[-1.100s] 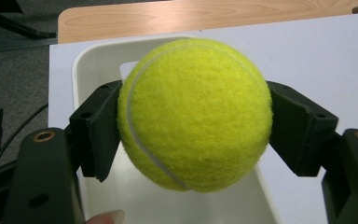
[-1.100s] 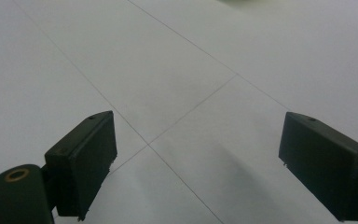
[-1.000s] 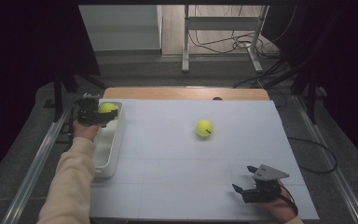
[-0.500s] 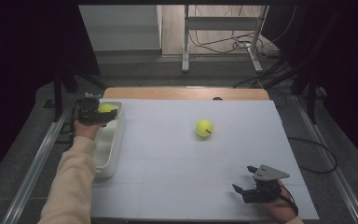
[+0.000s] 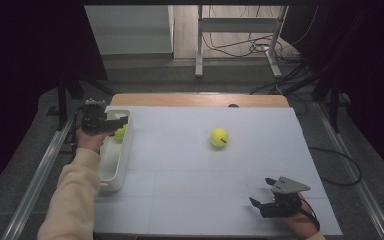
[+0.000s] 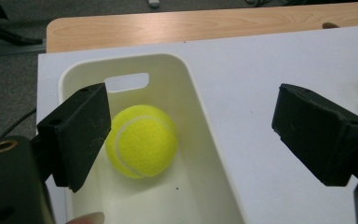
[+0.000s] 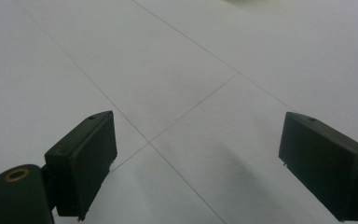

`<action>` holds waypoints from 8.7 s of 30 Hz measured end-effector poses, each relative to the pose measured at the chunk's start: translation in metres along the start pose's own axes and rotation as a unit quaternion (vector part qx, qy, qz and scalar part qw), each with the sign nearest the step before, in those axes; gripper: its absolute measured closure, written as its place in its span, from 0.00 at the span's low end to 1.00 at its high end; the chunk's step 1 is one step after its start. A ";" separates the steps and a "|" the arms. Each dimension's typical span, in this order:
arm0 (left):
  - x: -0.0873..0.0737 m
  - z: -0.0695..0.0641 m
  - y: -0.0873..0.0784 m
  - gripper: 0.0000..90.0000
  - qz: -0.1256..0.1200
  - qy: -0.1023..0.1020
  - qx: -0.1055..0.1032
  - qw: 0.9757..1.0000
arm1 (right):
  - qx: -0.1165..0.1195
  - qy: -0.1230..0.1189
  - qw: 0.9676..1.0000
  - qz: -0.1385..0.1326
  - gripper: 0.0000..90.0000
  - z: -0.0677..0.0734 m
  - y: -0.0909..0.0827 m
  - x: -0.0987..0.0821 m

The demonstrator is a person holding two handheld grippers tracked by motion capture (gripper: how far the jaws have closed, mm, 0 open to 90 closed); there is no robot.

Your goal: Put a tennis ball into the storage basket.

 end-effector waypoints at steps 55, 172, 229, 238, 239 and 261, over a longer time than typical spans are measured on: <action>-0.025 -0.091 -0.031 0.16 -0.062 0.079 -0.170 0.980 | -0.017 0.019 1.000 -0.001 0.13 -0.006 0.004 0.001; -0.026 -0.230 0.139 0.15 0.062 0.182 -0.191 0.963 | -0.007 0.029 0.999 -0.024 0.14 -0.013 0.005 0.006; -0.012 -0.251 0.203 0.14 0.097 0.168 -0.181 0.964 | -0.009 0.030 0.999 -0.018 0.14 -0.015 0.006 0.005; -0.013 -0.254 0.202 0.29 0.100 0.179 -0.186 0.961 | -0.011 0.030 0.999 -0.018 0.14 -0.015 0.005 0.005; -0.013 -0.255 0.201 0.29 0.101 0.179 -0.186 0.961 | -0.011 0.030 0.999 -0.019 0.14 -0.015 0.005 0.005; -0.011 -0.252 0.182 0.29 0.089 0.183 -0.193 0.960 | -0.014 0.029 0.999 -0.018 0.14 -0.015 0.005 0.004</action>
Point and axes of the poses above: each handheld gripper's, and its own axes: y roughly forward along the jaws, x roughly out of its top, z roughly to its left, the point moved 1 cm from there along y, roughly forward along the jaws, and after that the axes turned 2 degrees about -x, right-handed, at the moved point
